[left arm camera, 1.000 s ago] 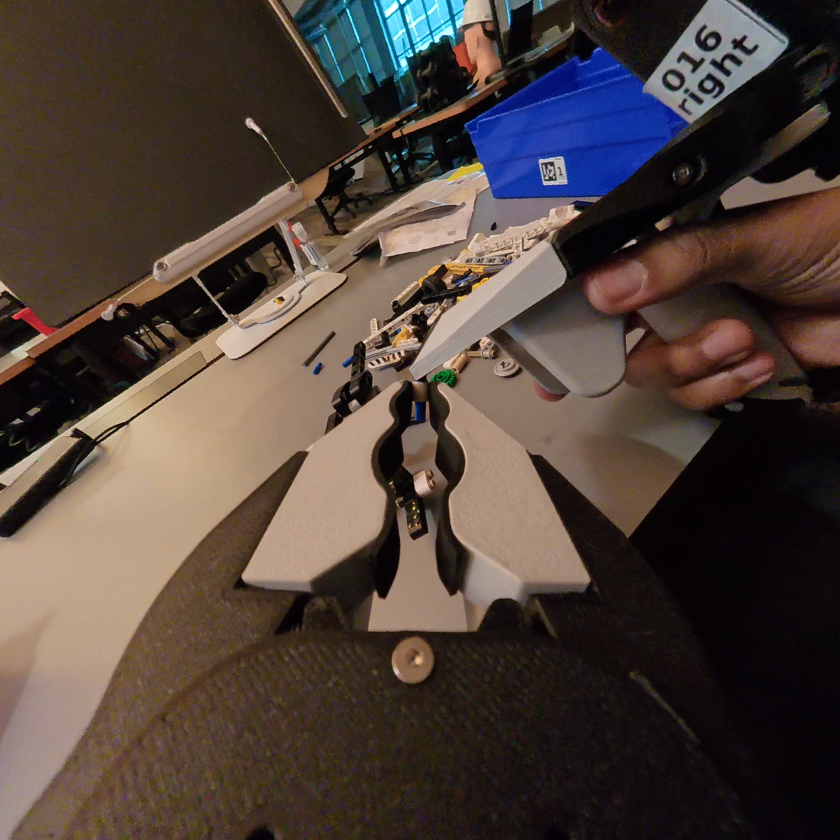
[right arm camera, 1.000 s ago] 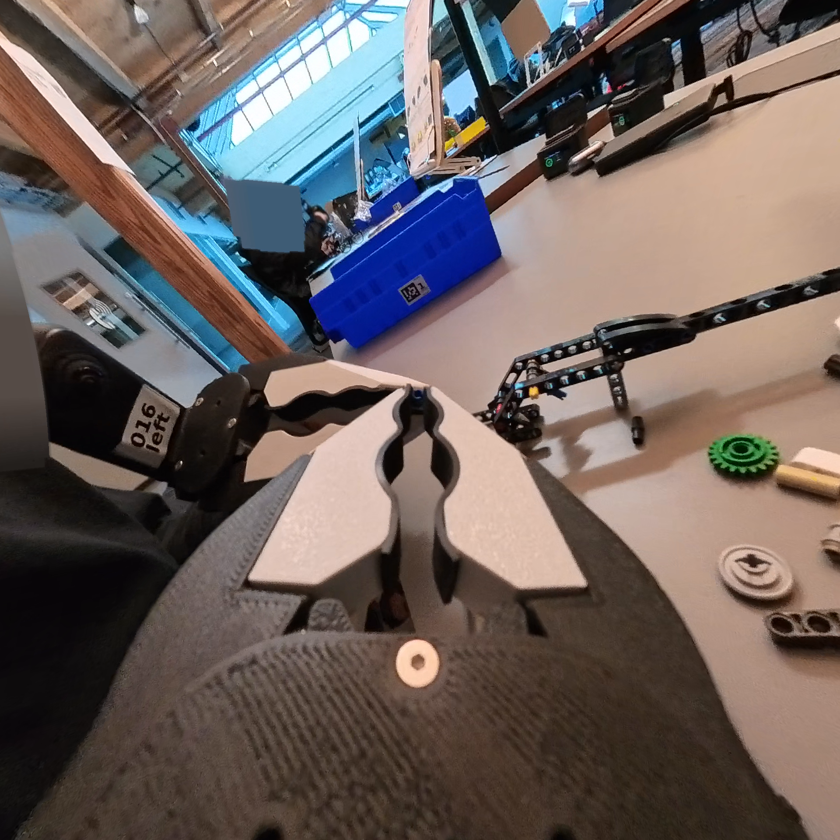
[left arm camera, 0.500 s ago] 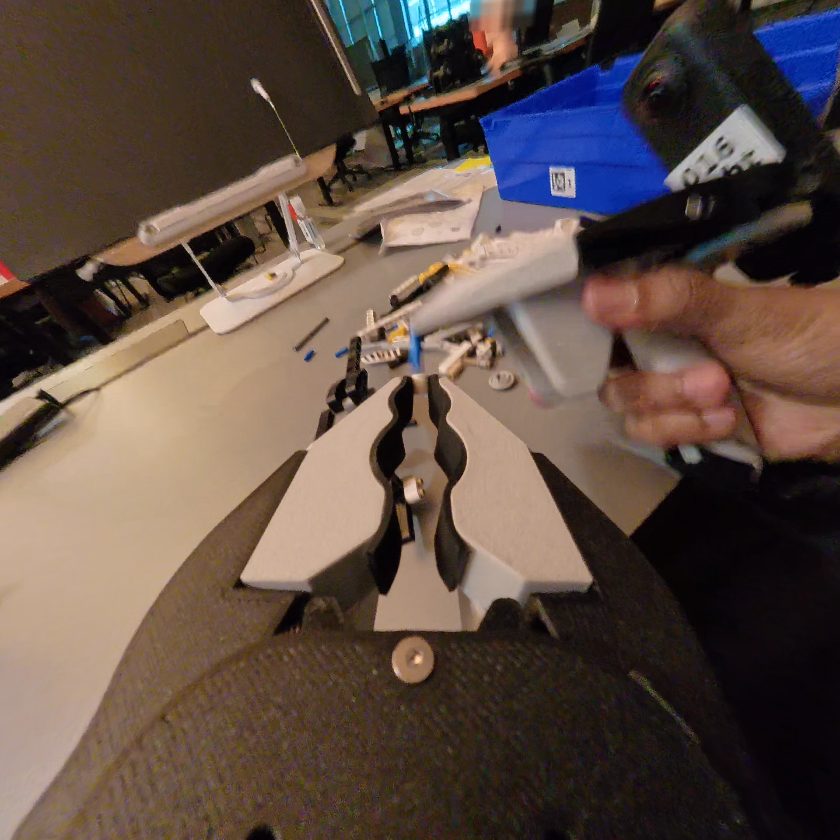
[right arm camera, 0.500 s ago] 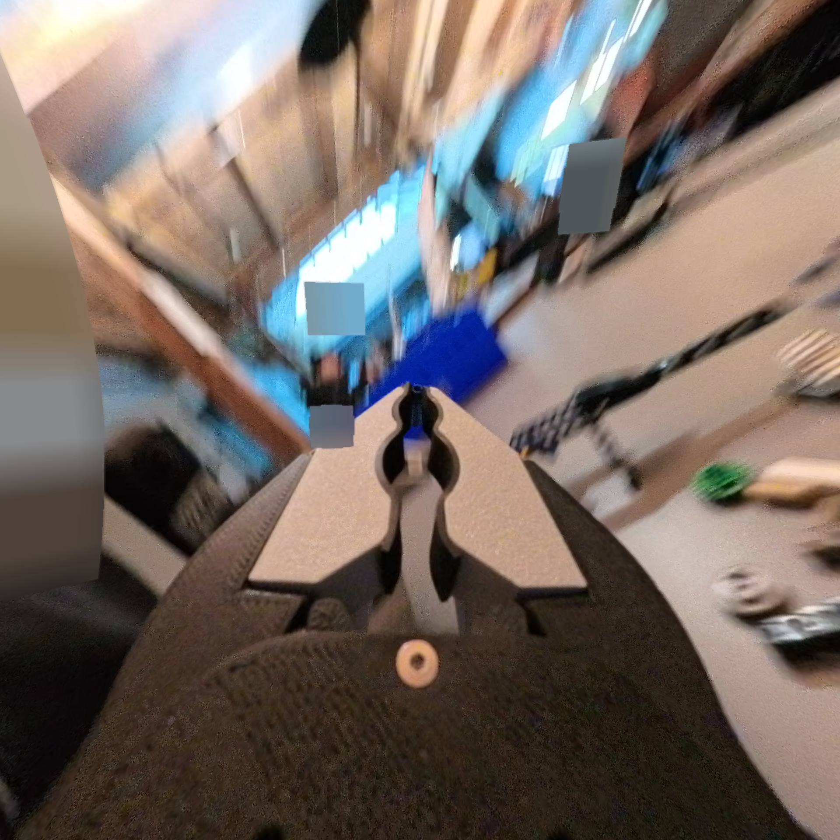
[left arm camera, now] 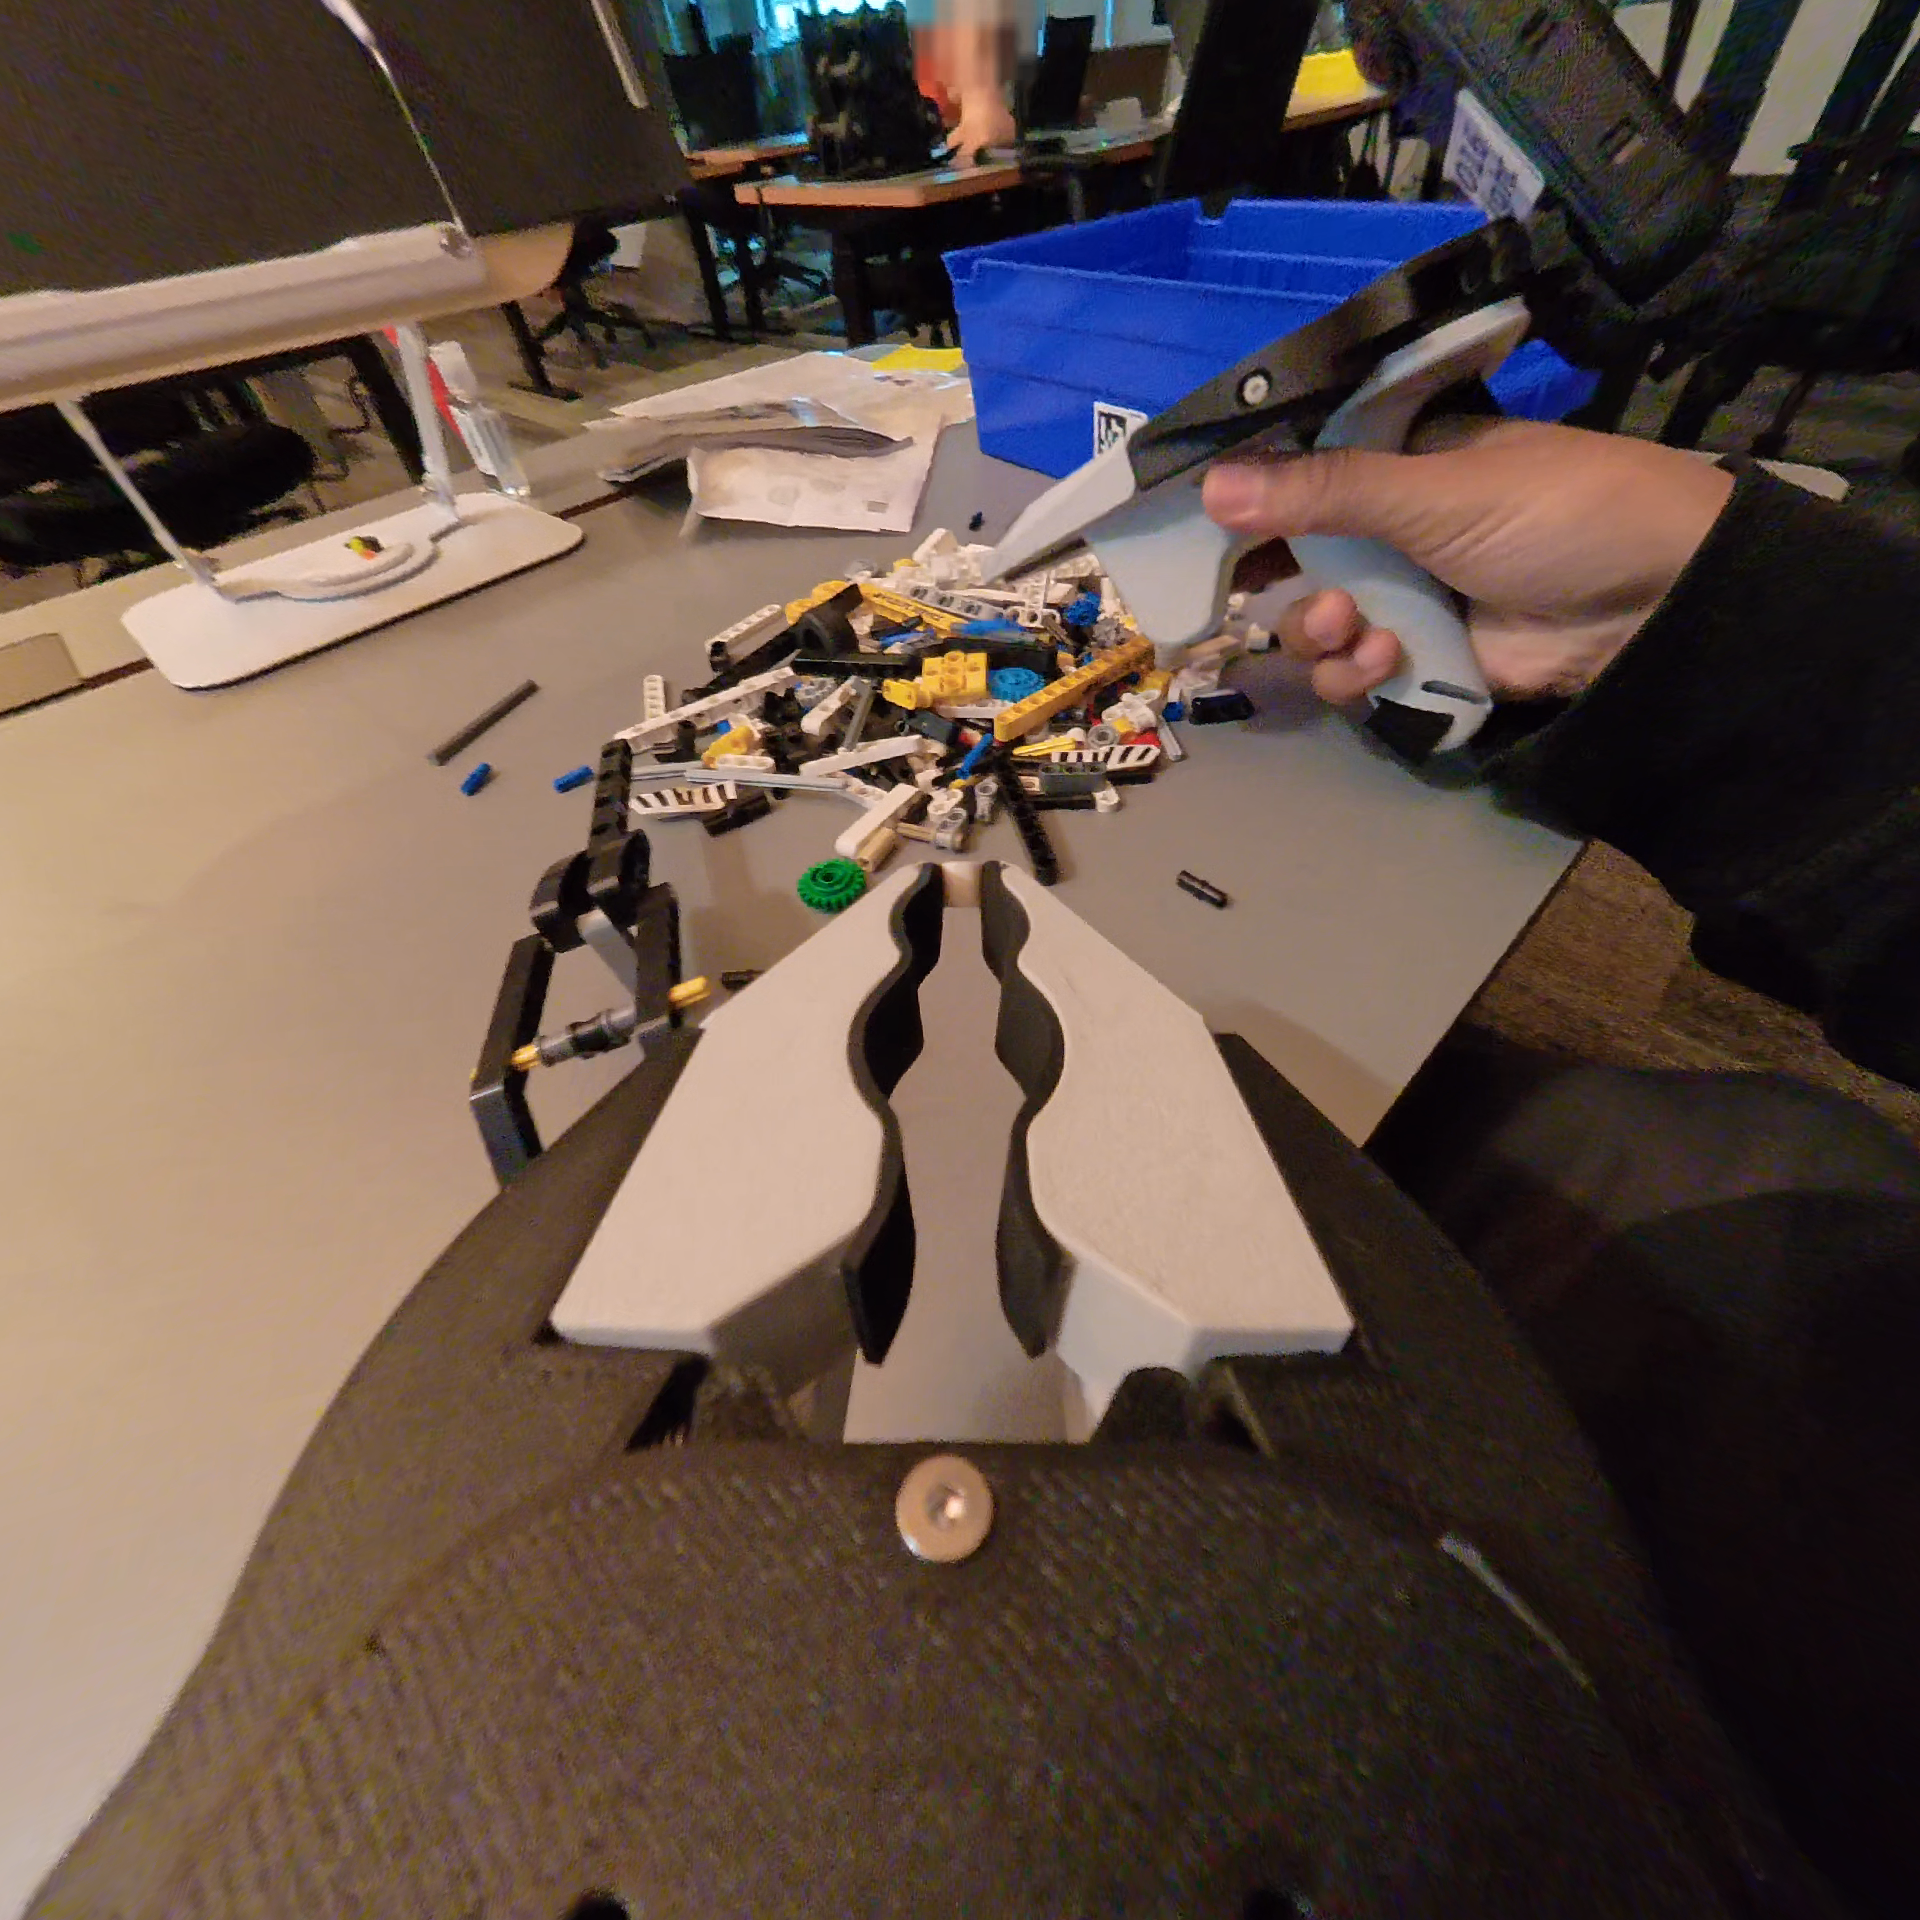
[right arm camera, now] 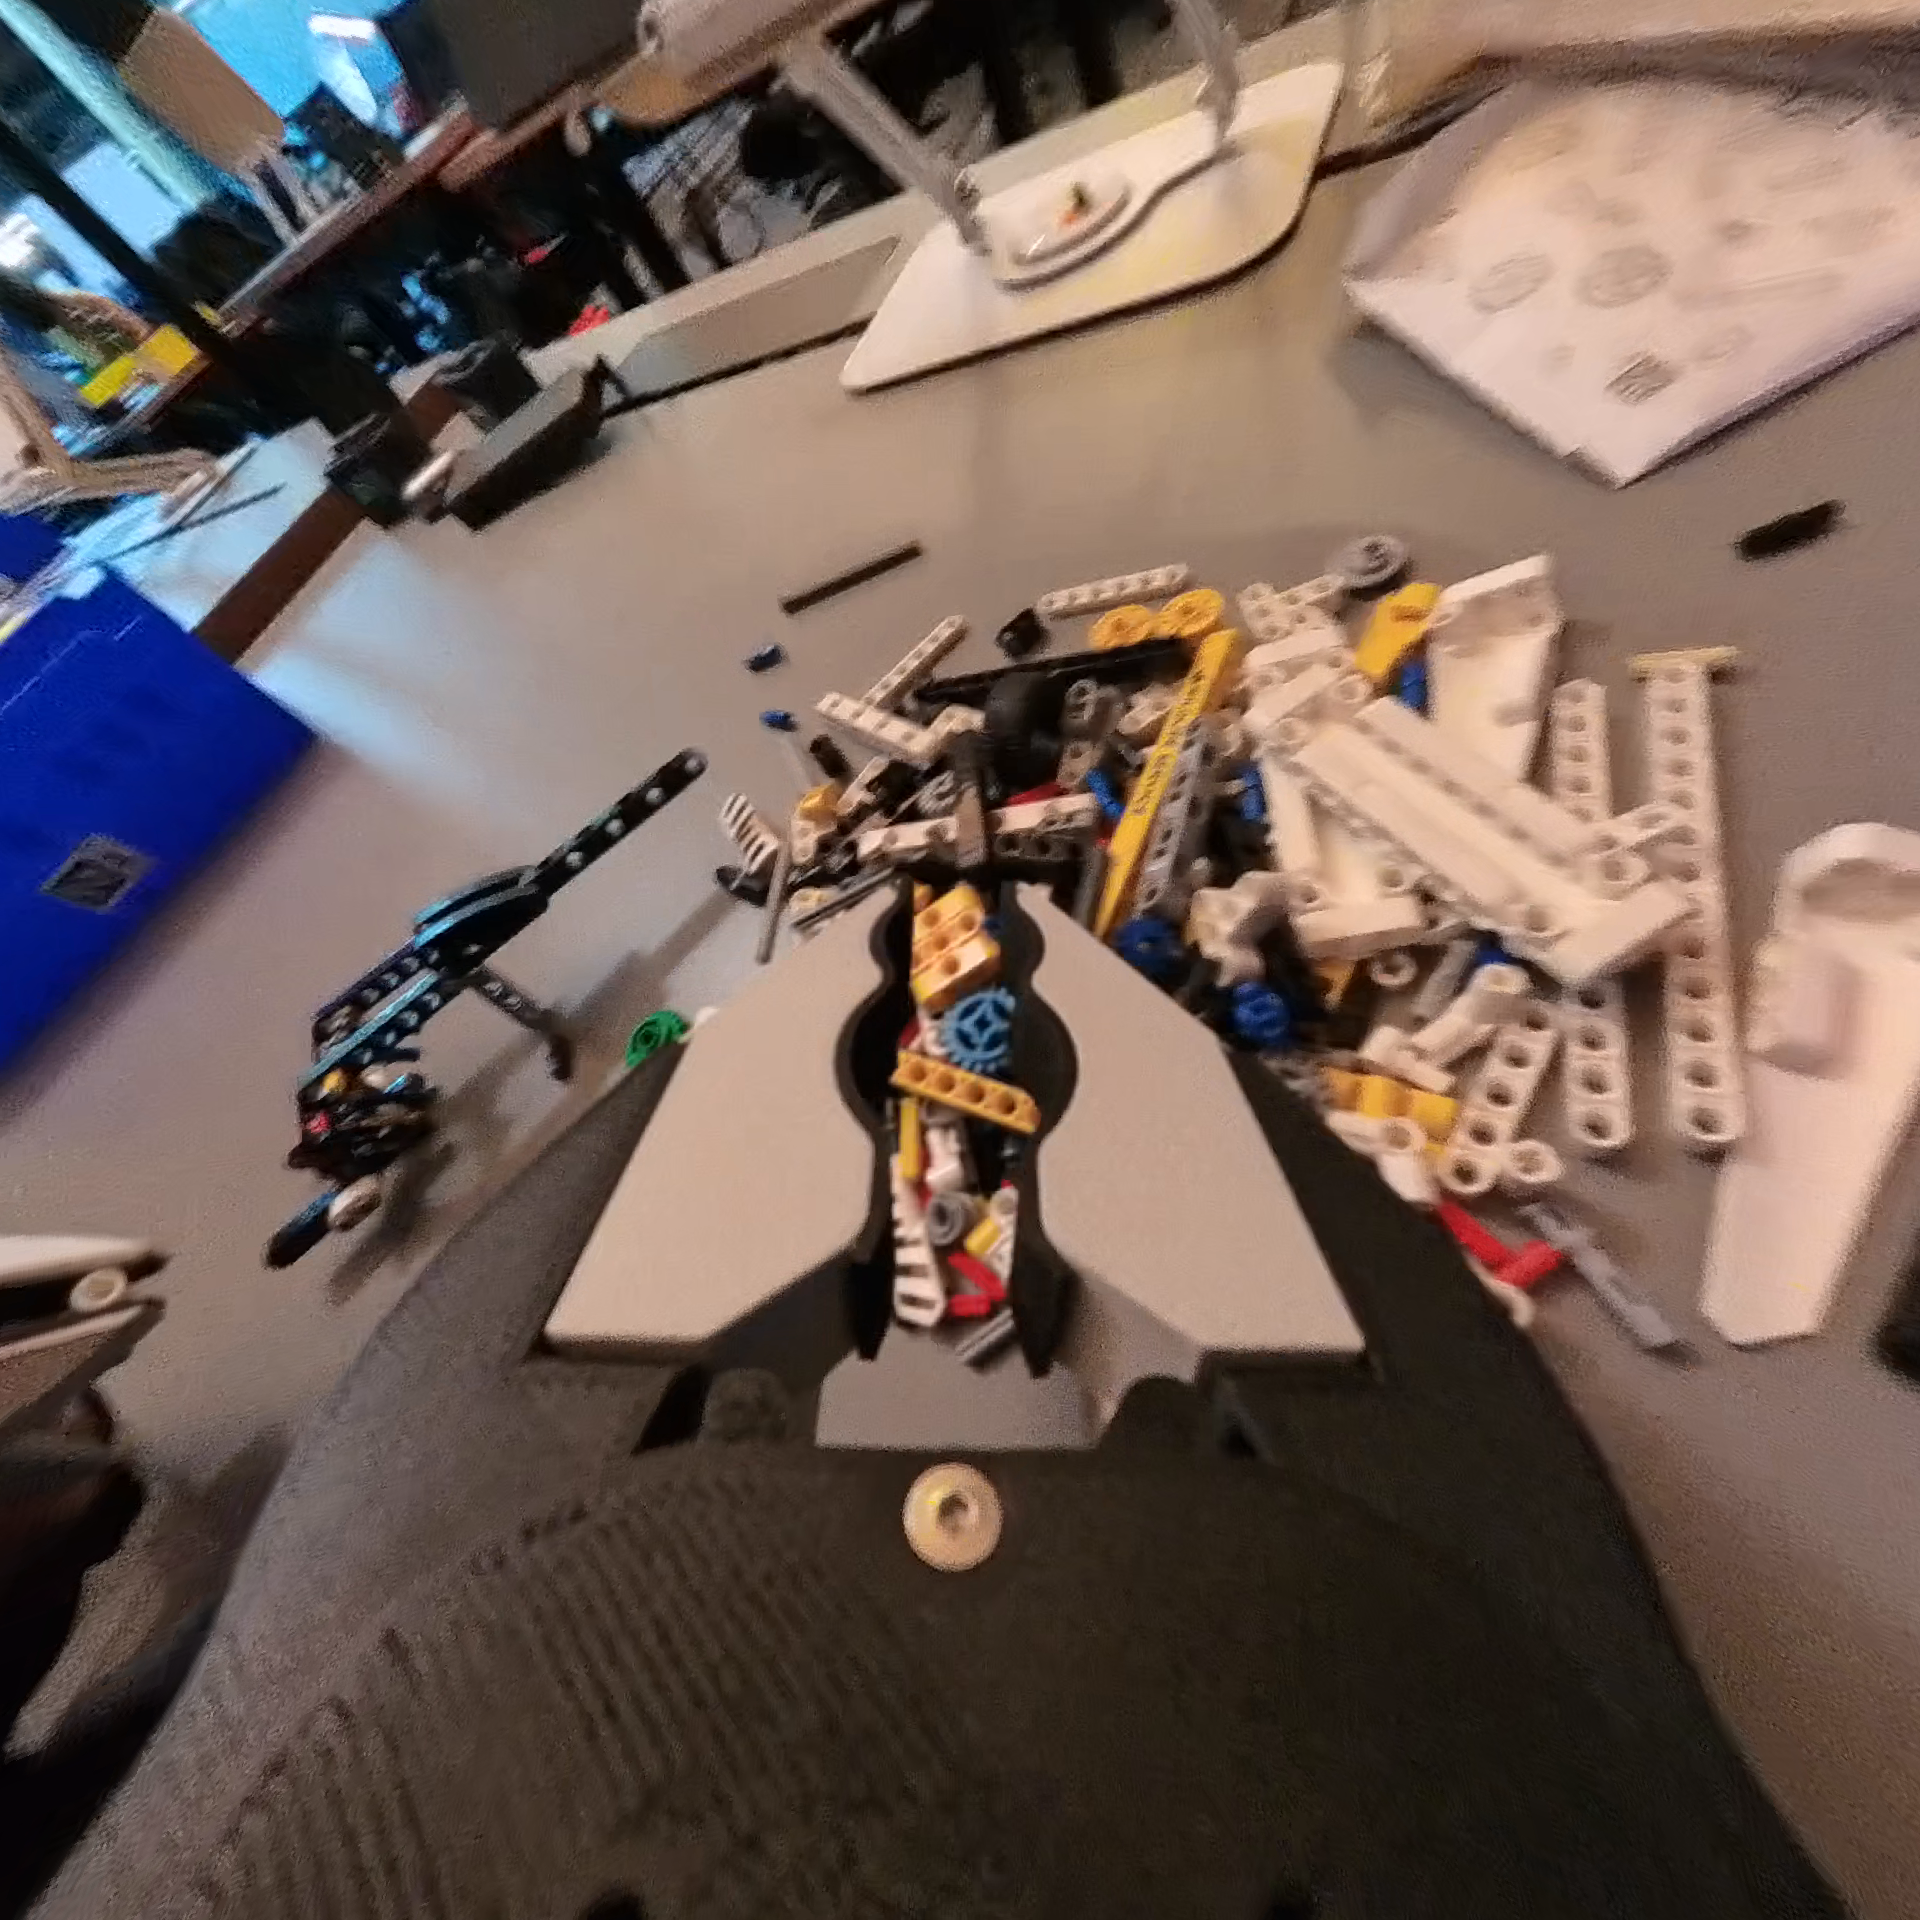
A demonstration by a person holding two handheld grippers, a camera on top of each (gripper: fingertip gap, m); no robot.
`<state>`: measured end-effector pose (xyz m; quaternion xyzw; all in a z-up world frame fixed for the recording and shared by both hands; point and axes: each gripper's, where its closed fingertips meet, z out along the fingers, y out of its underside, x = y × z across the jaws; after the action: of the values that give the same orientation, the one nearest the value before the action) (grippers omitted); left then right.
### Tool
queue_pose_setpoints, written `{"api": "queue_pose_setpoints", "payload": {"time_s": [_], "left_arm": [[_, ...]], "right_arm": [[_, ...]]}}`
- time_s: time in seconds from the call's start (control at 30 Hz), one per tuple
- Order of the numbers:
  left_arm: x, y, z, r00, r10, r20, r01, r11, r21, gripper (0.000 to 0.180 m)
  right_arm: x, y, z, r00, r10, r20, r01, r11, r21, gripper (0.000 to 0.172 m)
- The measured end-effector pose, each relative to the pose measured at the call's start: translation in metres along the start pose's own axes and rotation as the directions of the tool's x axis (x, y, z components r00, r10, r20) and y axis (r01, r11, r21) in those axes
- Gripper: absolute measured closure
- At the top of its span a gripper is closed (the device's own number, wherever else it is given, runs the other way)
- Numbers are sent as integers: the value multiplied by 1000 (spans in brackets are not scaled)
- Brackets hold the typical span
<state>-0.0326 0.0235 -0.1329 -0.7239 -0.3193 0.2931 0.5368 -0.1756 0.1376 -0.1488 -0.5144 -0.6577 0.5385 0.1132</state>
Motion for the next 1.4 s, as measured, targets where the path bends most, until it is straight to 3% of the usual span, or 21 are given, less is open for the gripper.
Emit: {"api": "queue_pose_setpoints", "payload": {"time_s": [0.17,0.4,0.53,0.6,0.67,0.73,0.83,1.0,1.17,1.3,1.4], "left_arm": [[12,-3,9,998,-32,-61,31,999,-17,174],[5,-34,39,992,62,-111,-68,996,-59,174],[-7,-59,100,970,93,-224,-127,981,-147,175],[-3,-50,141,945,30,-326,-140,937,-319,174],[-11,-44,180,940,10,-340,-163,890,-425,174],[-31,-34,211,945,67,-319,-223,845,-486,174],[-32,-31,228,932,-61,-357,-145,841,-522,172],[-53,-56,204,926,-180,-332,12,893,-450,155],[-98,-77,119,937,-223,-269,144,948,-284,153],[-131,-57,36,953,-257,-160,229,958,-171,155],[-132,-26,-7,921,-360,-147,338,928,-156,155]], "right_arm": [[9,-33,-29,998,-42,-36,48,982,183,141],[23,-57,-79,984,-107,-139,158,889,431,149],[22,-58,-82,979,-138,-152,192,878,439,149],[18,-58,-82,978,-154,-140,200,881,428,149],[13,-62,-87,973,-178,-147,225,870,438,149],[10,-65,-94,964,-202,-173,260,853,453,150],[12,-65,-101,954,-218,-207,291,842,454,150],[17,-62,-109,958,-196,-209,274,842,465,150],[12,-58,-113,961,-197,-195,269,837,476,151],[-25,-46,-97,974,-223,-40,215,856,471,149],[-71,-27,-67,961,-240,134,166,896,411,147]]}}
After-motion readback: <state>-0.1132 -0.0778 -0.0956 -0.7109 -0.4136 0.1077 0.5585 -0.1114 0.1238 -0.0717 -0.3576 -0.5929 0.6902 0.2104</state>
